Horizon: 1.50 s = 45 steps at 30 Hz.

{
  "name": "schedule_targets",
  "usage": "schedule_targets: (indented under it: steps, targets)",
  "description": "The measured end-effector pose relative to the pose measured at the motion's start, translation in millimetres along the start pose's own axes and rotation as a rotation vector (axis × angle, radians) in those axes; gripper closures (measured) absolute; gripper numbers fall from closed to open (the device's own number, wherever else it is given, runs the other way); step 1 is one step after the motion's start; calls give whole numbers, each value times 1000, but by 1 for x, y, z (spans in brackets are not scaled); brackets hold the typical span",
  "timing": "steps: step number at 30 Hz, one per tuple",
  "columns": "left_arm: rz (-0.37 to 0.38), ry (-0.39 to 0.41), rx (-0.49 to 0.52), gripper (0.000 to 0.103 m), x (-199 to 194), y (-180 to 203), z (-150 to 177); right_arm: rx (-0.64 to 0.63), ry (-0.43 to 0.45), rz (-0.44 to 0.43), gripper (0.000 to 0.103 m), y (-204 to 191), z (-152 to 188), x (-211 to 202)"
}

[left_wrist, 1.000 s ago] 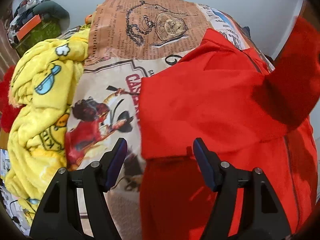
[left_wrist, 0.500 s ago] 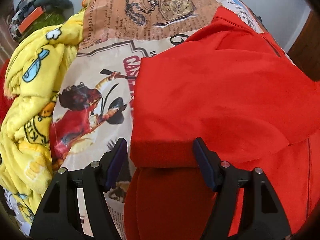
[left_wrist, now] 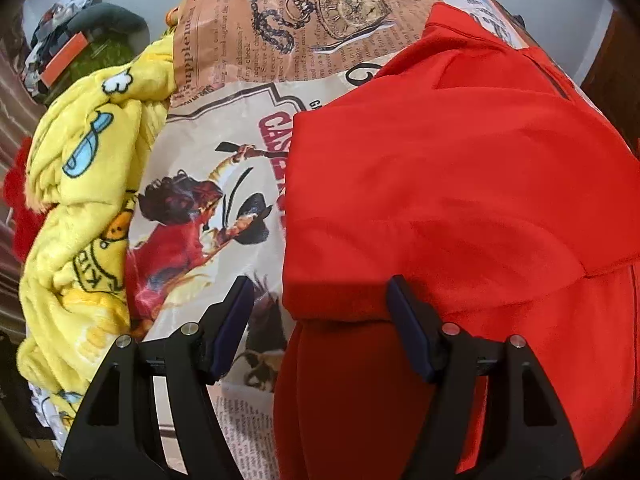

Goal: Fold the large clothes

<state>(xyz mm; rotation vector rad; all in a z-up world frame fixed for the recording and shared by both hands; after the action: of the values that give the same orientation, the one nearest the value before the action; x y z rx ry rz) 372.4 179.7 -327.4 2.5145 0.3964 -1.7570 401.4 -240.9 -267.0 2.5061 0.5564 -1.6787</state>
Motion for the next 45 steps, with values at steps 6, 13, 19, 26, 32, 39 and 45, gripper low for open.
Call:
schedule_targets:
  steps: [6, 13, 19, 26, 32, 39, 45]
  targets:
    - [28, 63, 41, 35, -35, 12, -8, 34, 32, -44, 66, 18, -1, -29]
    - [101, 172, 69, 35, -82, 46, -28, 210, 151, -23, 48, 80, -6, -70]
    - [189, 215, 112, 35, -101, 93, -36, 367, 107, -21, 40, 126, 2, -49]
    - [227, 202, 160, 35, -97, 130, -35, 597, 13, -109, 40, 163, 19, 14]
    - [229, 170, 163, 35, -79, 146, -39, 685, 28, -135, 37, 175, 18, 37]
    - [218, 151, 171, 35, -67, 151, -36, 787, 72, -131, 40, 191, -1, 52]
    - [202, 137, 176, 35, -61, 146, -30, 768, 100, -72, 85, 190, -17, 48]
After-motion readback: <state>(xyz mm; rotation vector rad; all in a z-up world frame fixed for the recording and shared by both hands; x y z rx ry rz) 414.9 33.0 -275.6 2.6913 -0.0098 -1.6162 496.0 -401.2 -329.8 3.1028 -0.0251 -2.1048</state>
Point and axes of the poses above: each gripper's, at about its wrist camera, not at the fingertips, and x roughly the way its jaws point, y to its right, z to its underside, the point moved 6 cm from there along x, roughly the way its jaws point, and after that the axes turned 3 degrees about -y, right-handed, at the moved point
